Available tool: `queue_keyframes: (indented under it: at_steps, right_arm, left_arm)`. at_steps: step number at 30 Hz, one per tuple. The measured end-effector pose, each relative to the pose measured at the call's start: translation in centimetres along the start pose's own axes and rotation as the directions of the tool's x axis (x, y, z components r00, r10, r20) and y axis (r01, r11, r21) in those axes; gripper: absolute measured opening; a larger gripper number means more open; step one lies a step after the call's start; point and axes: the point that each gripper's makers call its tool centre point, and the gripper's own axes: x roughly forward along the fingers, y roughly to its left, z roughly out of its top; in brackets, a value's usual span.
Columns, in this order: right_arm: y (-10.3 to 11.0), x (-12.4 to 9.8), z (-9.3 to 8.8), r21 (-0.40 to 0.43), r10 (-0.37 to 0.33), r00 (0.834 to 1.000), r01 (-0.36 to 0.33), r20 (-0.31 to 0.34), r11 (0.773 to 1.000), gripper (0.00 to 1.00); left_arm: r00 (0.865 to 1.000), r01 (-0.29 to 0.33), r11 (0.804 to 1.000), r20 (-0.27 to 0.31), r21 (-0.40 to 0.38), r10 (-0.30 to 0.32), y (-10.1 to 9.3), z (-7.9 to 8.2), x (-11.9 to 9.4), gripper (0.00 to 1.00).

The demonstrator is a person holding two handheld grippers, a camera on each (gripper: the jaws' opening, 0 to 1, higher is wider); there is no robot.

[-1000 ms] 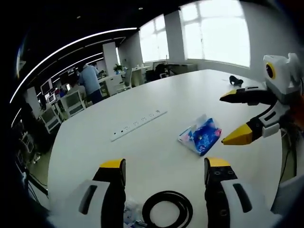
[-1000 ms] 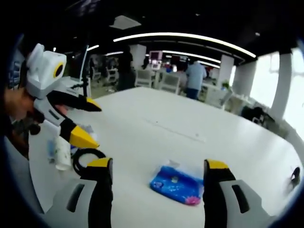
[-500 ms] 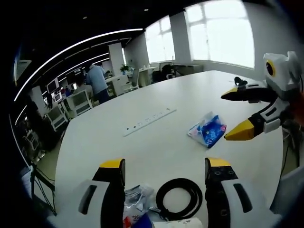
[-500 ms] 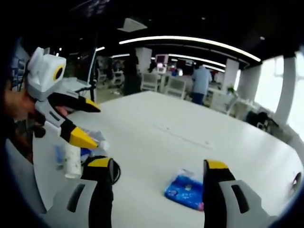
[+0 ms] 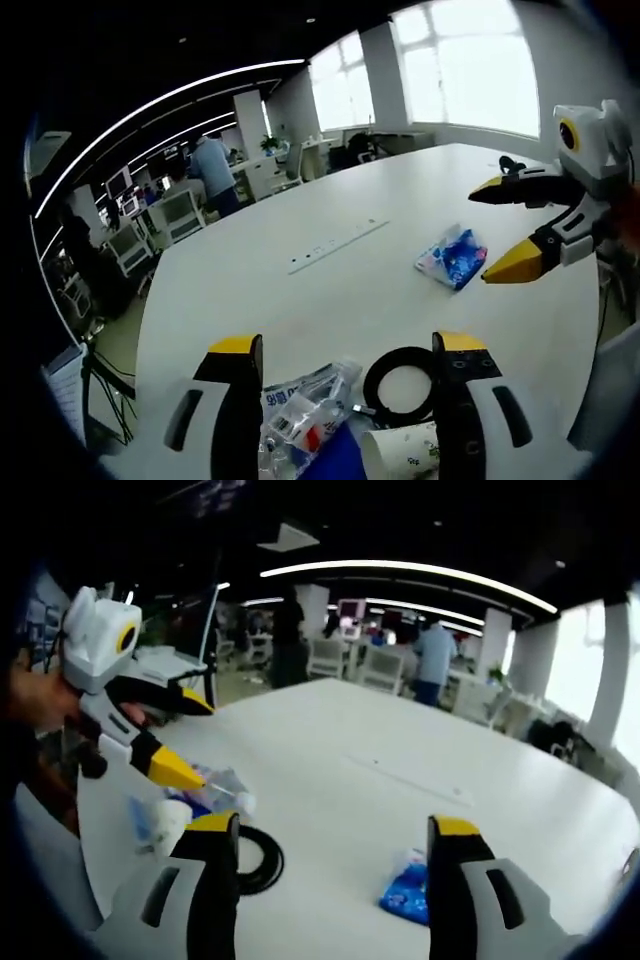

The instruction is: Arrange the tabletop items into an orderly group along one side of the table until the central work area is clear of visible clutter.

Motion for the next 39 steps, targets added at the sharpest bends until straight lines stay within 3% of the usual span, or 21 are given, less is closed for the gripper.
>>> queue_keyframes:
  at_steps: [17, 34, 39]
  right_arm:
    - [3.2, 1.6, 0.4, -0.007, 0.055, 0.998, -0.055, -0.007, 0.998, 0.74]
    - [5.7, 2.8, 0.1, -0.012, 0.109, 0.994, -0.110, -0.017, 0.994, 0.93]
    - [6.6, 3.3, 0.1, -0.023, 0.132, 0.991, -0.132, -0.016, 0.991, 0.94]
  left_arm:
    - [1.000, -0.008, 1.000, -0.026, 0.010, 0.008, 2.9, -3.0, -1.8, 0.70]
    - [1.000, -0.008, 1.000, -0.012, 0.026, 0.008, 5.0, -4.9, -2.4, 0.92]
    - [1.000, -0.012, 1.000, -0.023, 0.021, 0.012, 5.9, -5.7, -2.4, 0.98]
